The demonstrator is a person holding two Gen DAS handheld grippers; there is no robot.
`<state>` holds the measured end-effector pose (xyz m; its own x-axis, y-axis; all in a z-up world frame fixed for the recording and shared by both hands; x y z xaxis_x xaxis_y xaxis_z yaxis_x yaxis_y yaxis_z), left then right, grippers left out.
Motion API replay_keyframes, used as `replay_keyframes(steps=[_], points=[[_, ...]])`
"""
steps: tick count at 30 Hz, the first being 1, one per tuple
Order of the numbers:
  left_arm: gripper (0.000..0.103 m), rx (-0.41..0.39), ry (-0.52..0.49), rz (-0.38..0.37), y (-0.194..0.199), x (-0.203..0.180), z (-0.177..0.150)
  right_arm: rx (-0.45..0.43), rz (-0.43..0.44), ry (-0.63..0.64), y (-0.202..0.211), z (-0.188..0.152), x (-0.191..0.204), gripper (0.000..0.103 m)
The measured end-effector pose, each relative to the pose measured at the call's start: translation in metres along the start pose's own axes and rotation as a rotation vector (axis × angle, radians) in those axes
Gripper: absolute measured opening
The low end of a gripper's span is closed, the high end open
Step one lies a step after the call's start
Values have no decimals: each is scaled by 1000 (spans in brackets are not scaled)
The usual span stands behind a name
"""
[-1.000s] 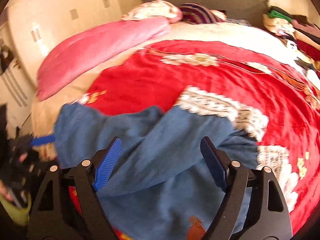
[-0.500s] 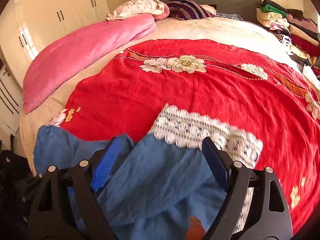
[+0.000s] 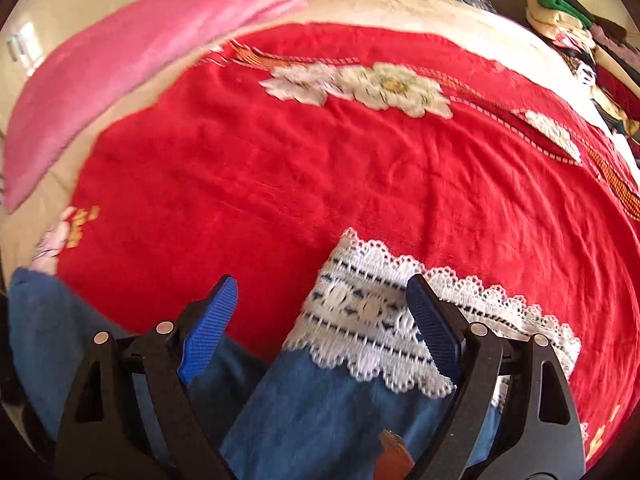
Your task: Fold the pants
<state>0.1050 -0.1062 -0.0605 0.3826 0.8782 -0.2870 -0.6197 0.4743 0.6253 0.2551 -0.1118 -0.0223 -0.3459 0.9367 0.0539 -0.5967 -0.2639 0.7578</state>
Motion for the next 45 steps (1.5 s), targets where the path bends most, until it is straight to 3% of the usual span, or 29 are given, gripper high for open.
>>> replay_keyframes(steps=[1, 3, 5, 7, 13, 15, 17, 20, 22, 24, 34, 45], points=[[13, 7, -6, -2, -1, -1, -1, 2, -11, -2, -4, 0, -1, 75], [13, 10, -6, -12, -1, -2, -3, -2, -36, 0, -9, 0, -6, 41], [13, 12, -3, -16, 0, 0, -4, -29, -32, 1, -5, 2, -14, 20], [13, 9, 0, -16, 0, 3, -4, -48, 12, -47, 3, 3, -24, 10], [14, -2, 13, -15, 2, 8, 0, -133, 7, -145, 56, -4, -60, 7], [28, -7, 14, -4, 5, 10, -1, -159, 8, -189, 78, -12, -74, 7], [35, -19, 16, 13, 8, 13, -2, -182, 10, -227, 100, -21, -87, 7], [34, -35, 22, 26, 10, 13, -2, -194, 10, -274, 126, -37, -102, 7], [30, -45, 13, 42, 11, 15, -1, -200, -1, -294, 144, -50, -109, 7], [5, -53, 7, 47, 12, 18, 0, -205, -10, -308, 156, -59, -113, 7], [5, -102, -5, -7, 42, 14, -2, -207, -22, -413, 225, -131, -126, 7], [5, -50, -130, -51, 59, -16, -26, -75, -66, -488, 237, -208, -131, 7]])
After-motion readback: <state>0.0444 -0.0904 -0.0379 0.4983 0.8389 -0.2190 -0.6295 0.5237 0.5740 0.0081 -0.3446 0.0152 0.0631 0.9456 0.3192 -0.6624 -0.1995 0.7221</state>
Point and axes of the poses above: each gripper's, at about its wrist camera, not at the fingertips, and y roughly against the way its jaws point, x to its left, z to its top, the point moved 3 cm from there along -y, roughly the way its jaws point, and after that the axes turned 11 degrees about -x, right-handed, at the moved point
